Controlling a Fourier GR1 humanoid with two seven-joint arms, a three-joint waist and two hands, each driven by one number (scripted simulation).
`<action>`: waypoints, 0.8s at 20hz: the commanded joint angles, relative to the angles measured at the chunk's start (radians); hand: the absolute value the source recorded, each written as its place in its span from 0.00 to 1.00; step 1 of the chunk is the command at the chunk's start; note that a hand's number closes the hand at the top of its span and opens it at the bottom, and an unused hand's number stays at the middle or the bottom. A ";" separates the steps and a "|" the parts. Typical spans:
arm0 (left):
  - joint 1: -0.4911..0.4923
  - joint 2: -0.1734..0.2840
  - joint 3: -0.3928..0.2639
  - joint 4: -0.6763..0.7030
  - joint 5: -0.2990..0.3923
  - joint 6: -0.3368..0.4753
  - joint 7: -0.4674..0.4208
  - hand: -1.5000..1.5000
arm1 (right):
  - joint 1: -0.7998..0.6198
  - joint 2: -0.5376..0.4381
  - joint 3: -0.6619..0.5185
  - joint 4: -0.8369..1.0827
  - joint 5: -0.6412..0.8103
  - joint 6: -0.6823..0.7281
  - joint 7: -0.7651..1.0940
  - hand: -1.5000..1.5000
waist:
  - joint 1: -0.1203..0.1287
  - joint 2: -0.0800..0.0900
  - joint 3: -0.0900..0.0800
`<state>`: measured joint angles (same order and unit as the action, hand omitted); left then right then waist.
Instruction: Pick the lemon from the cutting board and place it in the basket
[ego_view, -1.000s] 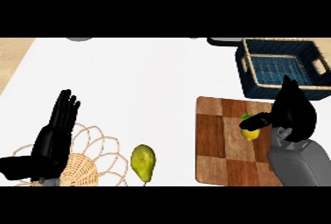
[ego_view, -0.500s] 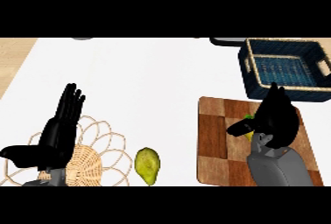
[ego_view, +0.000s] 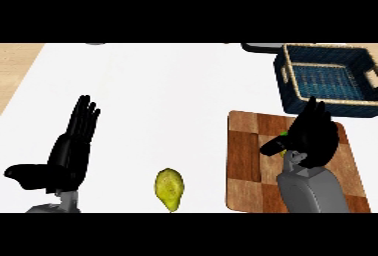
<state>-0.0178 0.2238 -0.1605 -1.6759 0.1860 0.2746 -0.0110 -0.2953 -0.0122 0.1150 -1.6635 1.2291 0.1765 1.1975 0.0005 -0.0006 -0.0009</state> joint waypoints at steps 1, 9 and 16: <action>0.000 -0.015 -0.003 0.008 -0.018 0.010 -0.006 0.50 | -0.009 0.012 0.032 -0.004 0.024 0.040 0.236 0.00 | 0.002 -0.001 0.000; -0.062 -0.011 0.034 0.064 -0.024 -0.010 0.018 0.50 | -0.027 0.012 0.003 0.098 0.020 -0.054 0.180 0.00 | 0.002 0.002 0.001; -0.049 -0.017 0.039 0.055 -0.018 -0.042 0.001 0.50 | -0.036 0.012 -0.060 0.152 -0.010 -0.035 0.160 0.00 | 0.005 0.002 0.001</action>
<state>-0.0271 0.2028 -0.1405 -1.6546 0.1645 0.2502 -0.0161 -0.2632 -0.0047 0.0526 -1.5656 1.2393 0.1209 1.1630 0.0034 0.0004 -0.0001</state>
